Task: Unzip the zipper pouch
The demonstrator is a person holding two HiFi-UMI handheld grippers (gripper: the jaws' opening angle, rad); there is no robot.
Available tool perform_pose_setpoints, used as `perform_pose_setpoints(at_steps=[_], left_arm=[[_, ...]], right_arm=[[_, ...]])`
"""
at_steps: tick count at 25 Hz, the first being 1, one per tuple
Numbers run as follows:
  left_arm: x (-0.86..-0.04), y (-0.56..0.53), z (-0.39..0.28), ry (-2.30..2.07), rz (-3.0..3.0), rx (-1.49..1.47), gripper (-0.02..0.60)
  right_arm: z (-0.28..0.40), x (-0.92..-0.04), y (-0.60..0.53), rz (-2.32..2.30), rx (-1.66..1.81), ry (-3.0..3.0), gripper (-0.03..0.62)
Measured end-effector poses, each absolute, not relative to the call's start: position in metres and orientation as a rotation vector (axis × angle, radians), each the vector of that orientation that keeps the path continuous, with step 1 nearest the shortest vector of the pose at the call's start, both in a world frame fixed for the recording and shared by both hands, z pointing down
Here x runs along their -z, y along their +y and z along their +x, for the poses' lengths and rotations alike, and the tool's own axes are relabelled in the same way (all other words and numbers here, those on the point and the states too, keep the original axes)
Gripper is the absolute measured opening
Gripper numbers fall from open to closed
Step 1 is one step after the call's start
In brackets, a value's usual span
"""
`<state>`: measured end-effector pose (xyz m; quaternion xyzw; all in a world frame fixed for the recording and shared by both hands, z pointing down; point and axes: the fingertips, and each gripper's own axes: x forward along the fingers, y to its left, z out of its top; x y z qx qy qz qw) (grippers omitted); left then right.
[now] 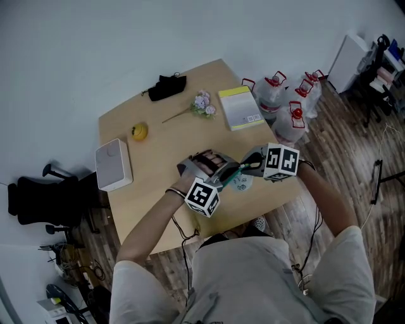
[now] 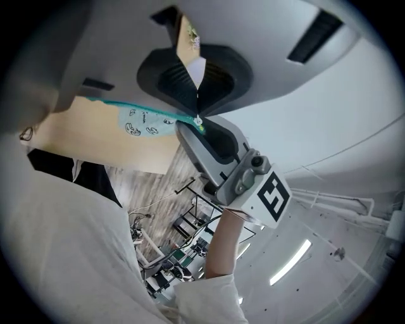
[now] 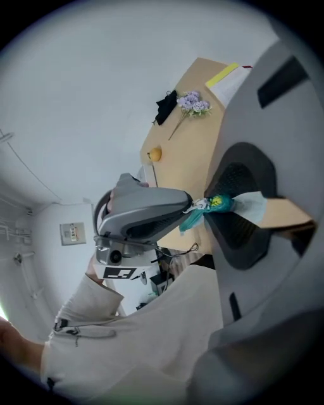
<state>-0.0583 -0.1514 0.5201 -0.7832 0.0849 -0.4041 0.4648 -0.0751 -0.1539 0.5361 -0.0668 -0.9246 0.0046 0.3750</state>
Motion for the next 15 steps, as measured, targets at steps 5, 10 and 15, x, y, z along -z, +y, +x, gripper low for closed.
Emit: perform_pose_setpoints(at_steps=[5, 10, 15], left_arm=[[-0.514, -0.157, -0.060, 0.236, -1.923, 0.991, 0.021], [-0.515, -0.160, -0.060, 0.244, -1.933, 0.992, 0.021], [-0.515, -0.161, -0.058, 0.246, -1.911, 1.000, 0.021]], right_arm=[[-0.068, -0.529, -0.166, -0.124, -0.095, -2.429, 0.060], [-0.059, -0.527, -0.174, -0.092, -0.082, -2.424, 0.057], [-0.056, -0.525, -0.176, -0.093, -0.055, -2.413, 0.057]])
